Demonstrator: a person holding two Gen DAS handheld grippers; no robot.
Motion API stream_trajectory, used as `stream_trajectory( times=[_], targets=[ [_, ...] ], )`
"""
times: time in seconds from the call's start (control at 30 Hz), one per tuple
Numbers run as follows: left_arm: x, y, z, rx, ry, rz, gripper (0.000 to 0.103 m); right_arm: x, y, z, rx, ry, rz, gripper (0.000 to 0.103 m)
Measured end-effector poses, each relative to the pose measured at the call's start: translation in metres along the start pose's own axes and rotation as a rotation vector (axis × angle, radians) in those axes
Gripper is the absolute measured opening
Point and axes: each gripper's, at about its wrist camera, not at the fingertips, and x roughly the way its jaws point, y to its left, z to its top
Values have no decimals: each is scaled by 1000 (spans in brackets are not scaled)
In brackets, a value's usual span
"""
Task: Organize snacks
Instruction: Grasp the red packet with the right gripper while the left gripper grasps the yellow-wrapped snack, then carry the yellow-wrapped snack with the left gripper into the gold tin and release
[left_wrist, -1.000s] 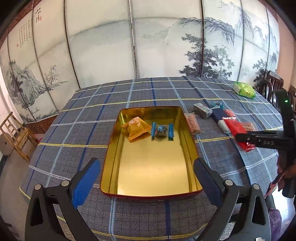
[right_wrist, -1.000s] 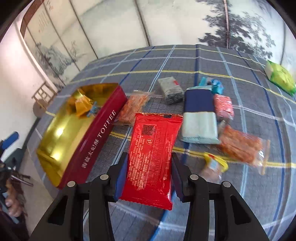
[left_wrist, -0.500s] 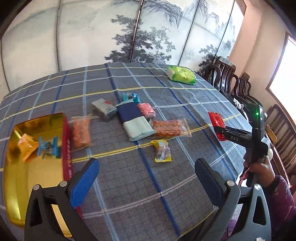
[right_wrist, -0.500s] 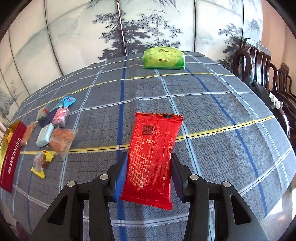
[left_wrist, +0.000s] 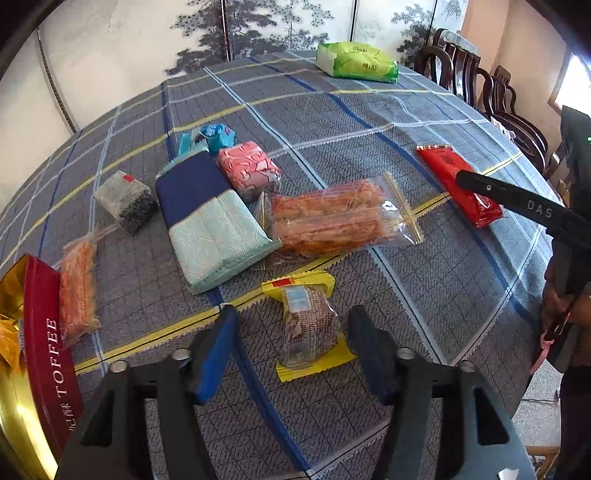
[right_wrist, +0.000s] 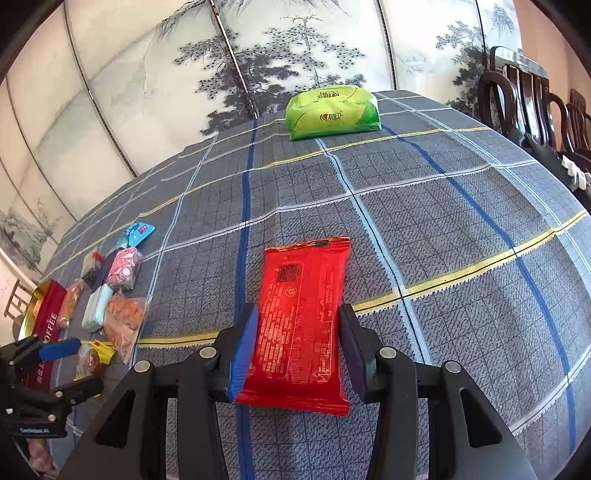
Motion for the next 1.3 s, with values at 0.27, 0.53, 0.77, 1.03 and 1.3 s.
stream_trajectory(
  times=[0.27, 0.53, 0.77, 1.03, 1.3],
  targets=[
    [-12, -19, -12, 46, -25, 19, 22, 0, 3, -1, -18, 7, -25, 46],
    [-53, -18, -30, -12, -64, -39, 23, 13, 25, 7, -65, 90, -129, 98],
    [-90, 0, -44, -69, -116, -57, 23, 12, 23, 7, -87, 34, -152, 44],
    [-119, 33, -66, -136, -159, -22, 23, -8, 15, 3, -38, 3, -92, 44],
    [-146, 73, -84, -225, -204, 26, 23, -10, 45, -14, -32, -7, -30, 44]
  ],
)
